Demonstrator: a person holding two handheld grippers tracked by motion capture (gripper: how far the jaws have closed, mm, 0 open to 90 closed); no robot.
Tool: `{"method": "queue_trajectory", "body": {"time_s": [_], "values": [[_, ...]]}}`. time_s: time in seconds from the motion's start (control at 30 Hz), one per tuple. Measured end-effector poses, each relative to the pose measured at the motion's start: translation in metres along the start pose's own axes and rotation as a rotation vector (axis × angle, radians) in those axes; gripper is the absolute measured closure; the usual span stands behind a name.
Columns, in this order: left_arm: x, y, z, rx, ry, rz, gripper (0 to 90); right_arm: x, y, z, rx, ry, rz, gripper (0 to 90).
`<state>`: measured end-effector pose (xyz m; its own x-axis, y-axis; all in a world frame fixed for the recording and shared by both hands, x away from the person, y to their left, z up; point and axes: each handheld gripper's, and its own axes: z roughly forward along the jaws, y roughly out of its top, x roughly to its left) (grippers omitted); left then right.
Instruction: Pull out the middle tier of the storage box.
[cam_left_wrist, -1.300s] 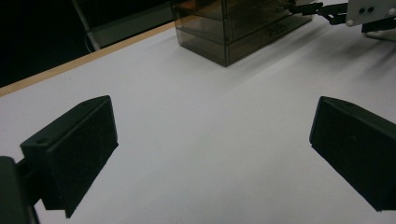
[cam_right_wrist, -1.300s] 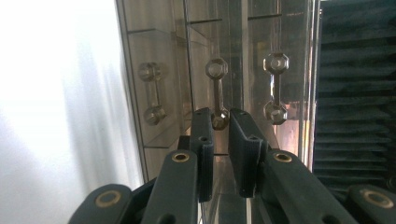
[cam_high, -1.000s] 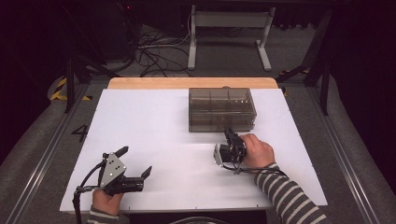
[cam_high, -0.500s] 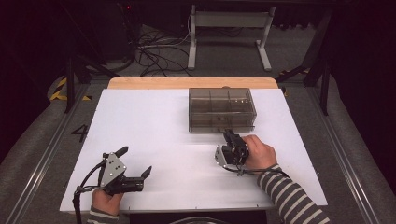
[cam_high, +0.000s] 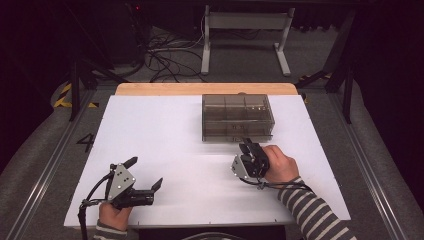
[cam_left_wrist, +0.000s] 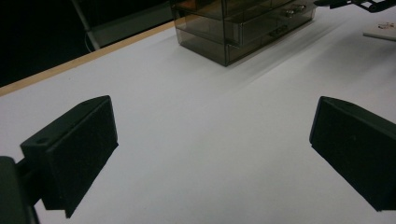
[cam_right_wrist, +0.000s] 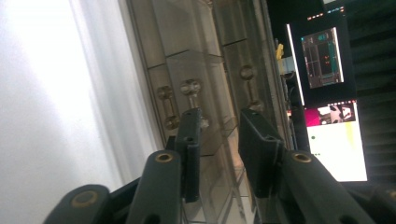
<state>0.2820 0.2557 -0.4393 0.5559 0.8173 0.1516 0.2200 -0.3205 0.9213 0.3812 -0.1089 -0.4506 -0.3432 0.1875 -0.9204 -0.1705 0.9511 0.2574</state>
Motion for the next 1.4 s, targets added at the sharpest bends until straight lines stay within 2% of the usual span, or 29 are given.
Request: {"method": "queue_trajectory", "body": {"time_s": [0.1, 0.2, 0.33, 0.43, 0.5, 0.93, 1.1, 1.13, 1.2, 1.23, 1.27, 1.3, 1.33, 1.4], "values": [[0.0, 0.0, 0.0, 0.002, 0.0, 0.0, 1.6, -0.004, 0.0, -0.004, -0.02, -0.009, 0.013, 63.5], [0.0, 0.0, 0.0, 0.0, 0.002, 0.001, 1.6, -0.009, 0.0, -0.007, -0.035, 0.022, 0.042, 65.7], [0.0, 0.0, 0.0, 0.001, 0.002, -0.001, 1.6, -0.012, 0.001, -0.011, -0.053, 0.01, 0.053, 65.1], [0.0, 0.0, 0.0, 0.0, 0.002, 0.001, 1.6, -0.018, 0.001, -0.016, -0.067, 0.028, 0.083, 62.4], [0.0, 0.0, 0.0, 0.0, 0.0, -0.003, 1.6, -0.02, 0.001, -0.017, -0.072, 0.033, 0.086, 62.1], [0.0, 0.0, 0.0, 0.001, -0.001, -0.003, 1.6, -0.03, 0.001, -0.022, -0.068, 0.075, 0.124, 58.0], [0.0, 0.0, 0.0, 0.001, 0.0, -0.003, 1.6, -0.038, -0.001, -0.022, -0.086, 0.144, 0.175, 56.4], [0.0, 0.0, 0.0, 0.001, 0.002, -0.001, 1.6, -0.043, -0.002, -0.023, -0.098, 0.172, 0.214, 55.1], [0.0, 0.0, 0.0, 0.001, 0.002, -0.001, 1.6, -0.045, -0.003, -0.023, -0.102, 0.184, 0.227, 54.4], [0.0, 0.0, 0.0, 0.0, 0.002, 0.001, 1.6, -0.05, -0.004, -0.023, -0.111, 0.221, 0.257, 53.3], [0.0, 0.0, 0.0, 0.0, 0.002, 0.001, 1.6, -0.05, -0.004, -0.023, -0.111, 0.221, 0.257, 53.3], [0.0, 0.0, 0.0, 0.0, 0.002, 0.0, 1.6, -0.052, -0.005, -0.023, -0.115, 0.239, 0.281, 52.3], [0.0, 0.0, 0.0, 0.0, 0.001, 0.001, 1.6, -0.057, -0.006, -0.023, -0.129, 0.28, 0.319, 52.2], [0.0, 0.0, 0.0, 0.001, 0.001, 0.001, 1.6, -0.061, -0.007, -0.023, -0.133, 0.309, 0.343, 52.2]]}}
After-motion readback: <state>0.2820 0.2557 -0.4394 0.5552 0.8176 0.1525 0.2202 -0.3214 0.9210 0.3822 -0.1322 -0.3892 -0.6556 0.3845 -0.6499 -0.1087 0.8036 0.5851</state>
